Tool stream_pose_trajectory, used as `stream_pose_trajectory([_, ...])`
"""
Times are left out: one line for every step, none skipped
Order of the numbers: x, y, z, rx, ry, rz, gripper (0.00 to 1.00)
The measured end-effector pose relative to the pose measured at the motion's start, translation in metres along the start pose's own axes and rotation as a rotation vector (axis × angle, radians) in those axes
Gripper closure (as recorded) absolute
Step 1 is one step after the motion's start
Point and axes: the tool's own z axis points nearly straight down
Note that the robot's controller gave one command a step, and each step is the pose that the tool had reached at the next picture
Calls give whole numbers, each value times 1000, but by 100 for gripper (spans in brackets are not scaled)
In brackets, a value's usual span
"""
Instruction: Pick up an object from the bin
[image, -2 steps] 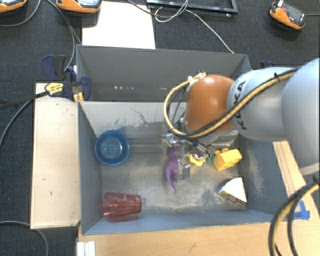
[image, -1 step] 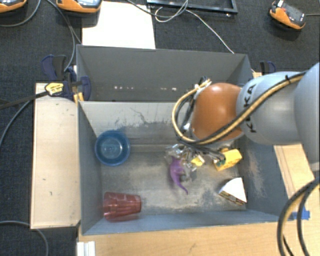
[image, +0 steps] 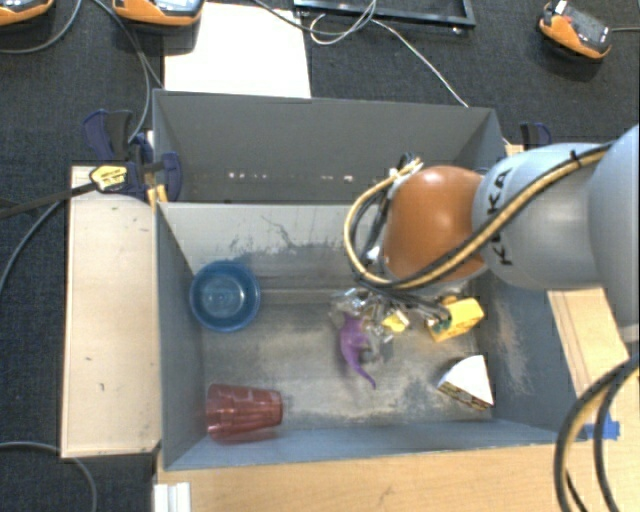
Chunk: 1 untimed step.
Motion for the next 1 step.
stream_pose_trajectory([14,0,-163,4,-9,76,100])
